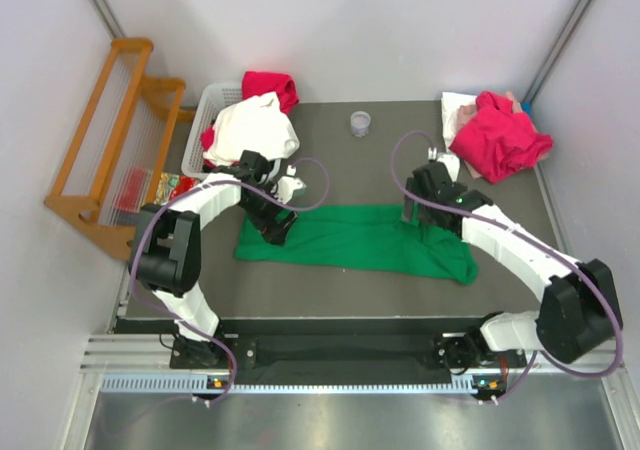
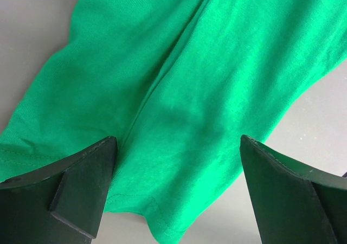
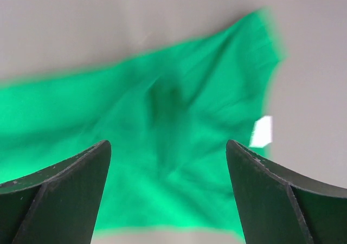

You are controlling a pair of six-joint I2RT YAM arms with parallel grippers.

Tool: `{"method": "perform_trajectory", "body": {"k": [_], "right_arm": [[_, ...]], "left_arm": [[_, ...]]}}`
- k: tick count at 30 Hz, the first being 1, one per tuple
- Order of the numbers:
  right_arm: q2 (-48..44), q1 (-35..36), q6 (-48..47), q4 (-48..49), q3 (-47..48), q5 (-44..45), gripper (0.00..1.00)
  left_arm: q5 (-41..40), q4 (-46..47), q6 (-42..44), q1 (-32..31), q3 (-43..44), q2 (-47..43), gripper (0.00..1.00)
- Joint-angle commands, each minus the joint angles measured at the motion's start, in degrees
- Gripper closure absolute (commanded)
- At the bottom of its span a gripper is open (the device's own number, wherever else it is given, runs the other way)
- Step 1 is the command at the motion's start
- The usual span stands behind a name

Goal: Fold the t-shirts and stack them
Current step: Fold the tshirt

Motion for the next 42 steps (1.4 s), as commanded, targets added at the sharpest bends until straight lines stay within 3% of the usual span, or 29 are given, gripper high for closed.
{"method": "perform_trajectory", "body": {"k": [1,10,15,24,31,42], "right_arm": [[-5.3,3.8,4.5,-2.8,-6.4,-5.8,0.13],[-3.1,4.0,7.3,3.0,-12.5,-11.5,0.14],[-0.2,4.4,7.9,3.9,-12.0,-11.9,0.14],[1.3,4.5,7.7,4.2,-12.7,-9.4,0.14],[0.9,4.2,8.0,2.8,-11.1,-6.8,0.13],[1.4,3.4,7.1,1.7,-10.6,-2.6,0.12]], "left_arm": [[1.2,-1.4,0.3,0.2,0.8,-3.1,0.01],[1.3,-3.9,-0.5,0.2,4.7,-4.6,0.01],[8.9,-11.3,-1.4,-0.3,9.3,-4.8,0.01],[10.5,-16.1,2.5,-0.9,2.7,-11.1,0.01],[3.5,-11.1,4.6,-0.2,-4.5,-3.5,0.01],[2.1,-7.6,5.2,3.8,0.8,6.3,0.01]]}}
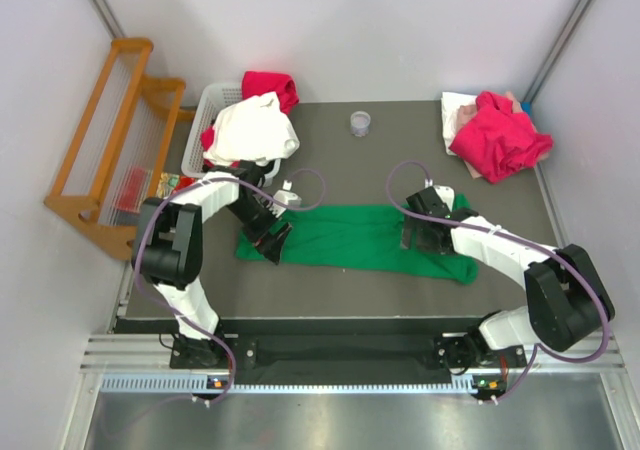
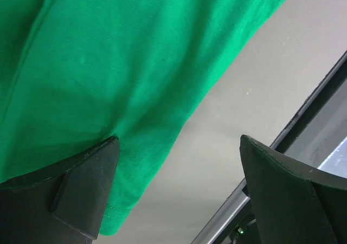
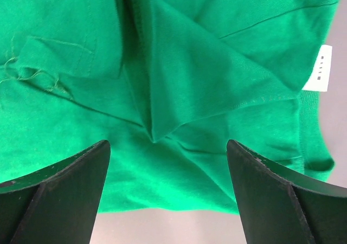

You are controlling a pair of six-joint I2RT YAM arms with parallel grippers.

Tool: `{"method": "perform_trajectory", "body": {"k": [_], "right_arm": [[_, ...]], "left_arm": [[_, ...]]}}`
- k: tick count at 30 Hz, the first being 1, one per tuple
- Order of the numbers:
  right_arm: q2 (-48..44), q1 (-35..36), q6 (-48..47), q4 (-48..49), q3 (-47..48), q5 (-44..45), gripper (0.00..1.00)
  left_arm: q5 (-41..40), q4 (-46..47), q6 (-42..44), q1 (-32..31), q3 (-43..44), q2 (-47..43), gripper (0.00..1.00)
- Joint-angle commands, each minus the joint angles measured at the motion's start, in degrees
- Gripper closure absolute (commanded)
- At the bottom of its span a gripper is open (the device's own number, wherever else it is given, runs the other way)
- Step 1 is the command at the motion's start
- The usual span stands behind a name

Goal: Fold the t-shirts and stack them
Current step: Fold the tshirt

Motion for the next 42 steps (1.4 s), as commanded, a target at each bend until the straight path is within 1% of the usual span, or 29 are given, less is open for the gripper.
{"method": "perform_trajectory", "body": {"k": [1,7,11,15,19,24,29,32,39,42], "right_arm": [[0.1,-0.7,-0.2,0.3,2.1,3.2,0.12],[2.5,-4.5,-1.8,3.2,1.7,3.3,0.11],[5.8,-6.4,-2.1,3.8,2.0,2.8,0.11],[5.9,-6.5,-1.3,3.6,1.7,2.8,0.11],[5.3,-6.5,-0.8,2.2,2.9,2.3,0.06],[8.1,-6.4,-0.5,-1.5,6.4,1.8,0.05],[3.6,-6.2,-0.8,-1.8,4.3,3.2,0.04],[3.0,-6.2,-1.2,-3.0,4.7,3.5,0.04],[0.8,-6.3,-1.2,-4.8,4.4,4.3,0.04],[0.8,-6.4,-1.2,-5.1,3.8,4.5,0.04]], "left_arm": [[-3.6,5.0,2.5,1.9,1.8,4.4,0.01],[-3.1,3.8,3.0,1.9,2.1,2.6,0.01],[-3.2,2.7,3.3,2.0,2.5,1.0,0.01],[-3.0,1.8,3.2,2.1,3.6,-1.4,0.01],[-1.5,0.1,2.7,2.2,6.4,-2.2,0.01],[-1.8,0.5,3.0,2.2,4.7,-1.2,0.01],[-2.5,2.4,2.5,2.2,3.2,-2.5,0.01],[-2.9,2.9,2.2,2.2,3.4,-2.0,0.01],[-2.7,3.8,0.1,2.4,7.1,-3.4,0.01],[-5.9,7.8,-2.0,2.4,6.5,-4.8,0.01]]}}
